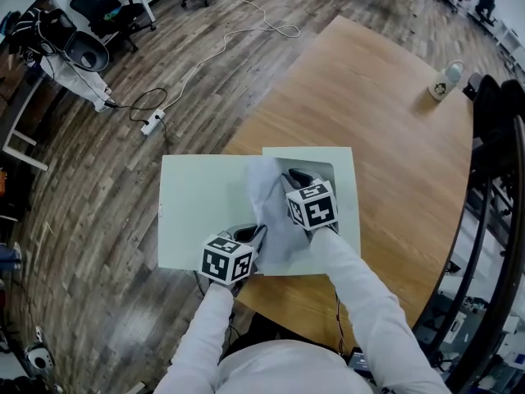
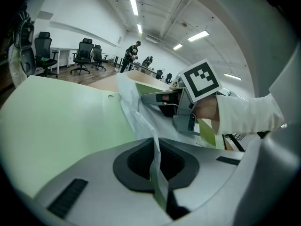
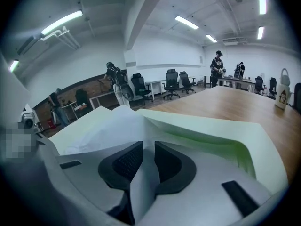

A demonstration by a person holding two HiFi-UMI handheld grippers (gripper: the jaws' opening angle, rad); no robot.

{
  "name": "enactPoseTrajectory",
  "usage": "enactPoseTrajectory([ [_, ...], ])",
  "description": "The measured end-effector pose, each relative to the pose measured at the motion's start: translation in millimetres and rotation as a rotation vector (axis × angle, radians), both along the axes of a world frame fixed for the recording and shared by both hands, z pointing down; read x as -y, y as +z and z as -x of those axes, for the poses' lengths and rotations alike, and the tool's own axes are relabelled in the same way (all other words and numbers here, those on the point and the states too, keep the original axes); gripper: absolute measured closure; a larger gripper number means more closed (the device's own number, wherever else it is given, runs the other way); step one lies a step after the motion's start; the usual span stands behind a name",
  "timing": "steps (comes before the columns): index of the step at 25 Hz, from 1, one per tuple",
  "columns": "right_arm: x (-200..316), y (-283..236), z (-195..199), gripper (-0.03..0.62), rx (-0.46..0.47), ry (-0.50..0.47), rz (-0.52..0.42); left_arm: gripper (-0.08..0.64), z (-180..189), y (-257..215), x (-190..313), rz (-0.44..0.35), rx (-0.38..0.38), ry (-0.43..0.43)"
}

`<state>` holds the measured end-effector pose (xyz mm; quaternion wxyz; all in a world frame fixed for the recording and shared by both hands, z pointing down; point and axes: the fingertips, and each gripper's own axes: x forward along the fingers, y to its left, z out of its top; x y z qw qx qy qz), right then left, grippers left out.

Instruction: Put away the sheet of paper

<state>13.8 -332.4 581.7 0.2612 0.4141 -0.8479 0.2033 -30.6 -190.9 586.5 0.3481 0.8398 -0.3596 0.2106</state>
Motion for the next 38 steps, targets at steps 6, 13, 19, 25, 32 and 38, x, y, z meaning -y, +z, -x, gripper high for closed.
enactPoseTrajectory([
  [6,1.2,8.8,1.4,0.506,-0.047,-0.012,0.029,0.543,-0.3,2.7,2.0,0.034,-0.003,0.000],
  [13,1.1,7.6,2.0,0.506,-0.077,-0.015,0.021,0.543,0.7,4.6,4.4,0.053,-0.001,-0.008],
  [19,-8.5,-30.7,3.8,0.508,0.023,-0.016,-0.051,0.543,-0.4,5.5,7.4,0.071,-0.007,-0.036],
  [25,-30.3,-67.3,0.8,0.512,0.127,-0.020,-0.093,0.543,-4.7,3.8,4.4,0.071,-0.016,-0.043],
  [32,-48.5,-101.4,-10.1,0.517,0.204,0.009,-0.133,0.543,-12.6,0.8,4.1,0.075,-0.020,-0.046],
  [38,-66.3,-119.2,-20.6,0.517,0.248,0.052,-0.163,0.543,-22.5,-0.5,2.6,0.071,-0.032,-0.024],
])
